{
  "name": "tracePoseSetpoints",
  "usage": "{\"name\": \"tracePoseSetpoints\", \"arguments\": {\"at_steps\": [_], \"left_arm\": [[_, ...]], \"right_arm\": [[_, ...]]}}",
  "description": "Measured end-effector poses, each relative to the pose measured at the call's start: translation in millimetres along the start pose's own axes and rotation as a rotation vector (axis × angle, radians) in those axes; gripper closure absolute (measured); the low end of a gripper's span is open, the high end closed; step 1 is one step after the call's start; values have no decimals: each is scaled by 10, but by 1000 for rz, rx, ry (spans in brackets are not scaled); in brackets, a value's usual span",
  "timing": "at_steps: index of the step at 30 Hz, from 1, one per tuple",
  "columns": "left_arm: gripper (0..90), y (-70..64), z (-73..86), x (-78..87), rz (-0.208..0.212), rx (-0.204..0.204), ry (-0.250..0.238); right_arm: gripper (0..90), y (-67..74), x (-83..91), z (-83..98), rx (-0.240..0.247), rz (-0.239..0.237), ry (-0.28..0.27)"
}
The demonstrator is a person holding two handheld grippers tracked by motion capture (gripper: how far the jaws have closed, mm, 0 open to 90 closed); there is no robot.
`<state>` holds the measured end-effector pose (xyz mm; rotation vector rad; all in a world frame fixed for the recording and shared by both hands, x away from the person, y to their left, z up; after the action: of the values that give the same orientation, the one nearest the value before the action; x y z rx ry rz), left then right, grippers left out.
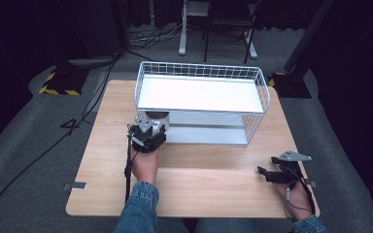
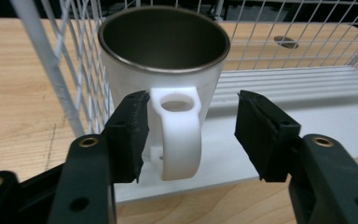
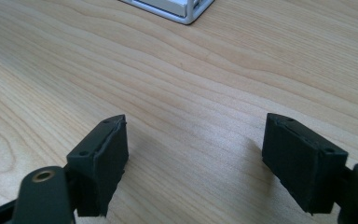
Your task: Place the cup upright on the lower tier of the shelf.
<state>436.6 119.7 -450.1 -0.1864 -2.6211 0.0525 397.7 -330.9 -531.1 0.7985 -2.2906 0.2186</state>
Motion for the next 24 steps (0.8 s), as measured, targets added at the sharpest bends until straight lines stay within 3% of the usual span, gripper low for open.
{"name": "tracePoseSetpoints", "arguments": {"at_steps": [10,24], "left_arm": [[403,0,-24,275,52,-6,-21],[376,8,-6,678,116,-65,-37]], "right_arm": [[227,0,-1,-1,-1,0,0],[227,-1,-4,-4,0,0,-1]]}}
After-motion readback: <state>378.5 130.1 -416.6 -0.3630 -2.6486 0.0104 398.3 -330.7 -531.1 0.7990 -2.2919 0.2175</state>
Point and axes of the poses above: each handheld gripper's, and its own axes: x roughly backward along the jaws, z roughly out of its underside, y roughly to its left, the point moved 4 cm from there along -x, roughly forward along the jaws, and after that the axes turned 6 degrees about -z, right-handed, at the moved point
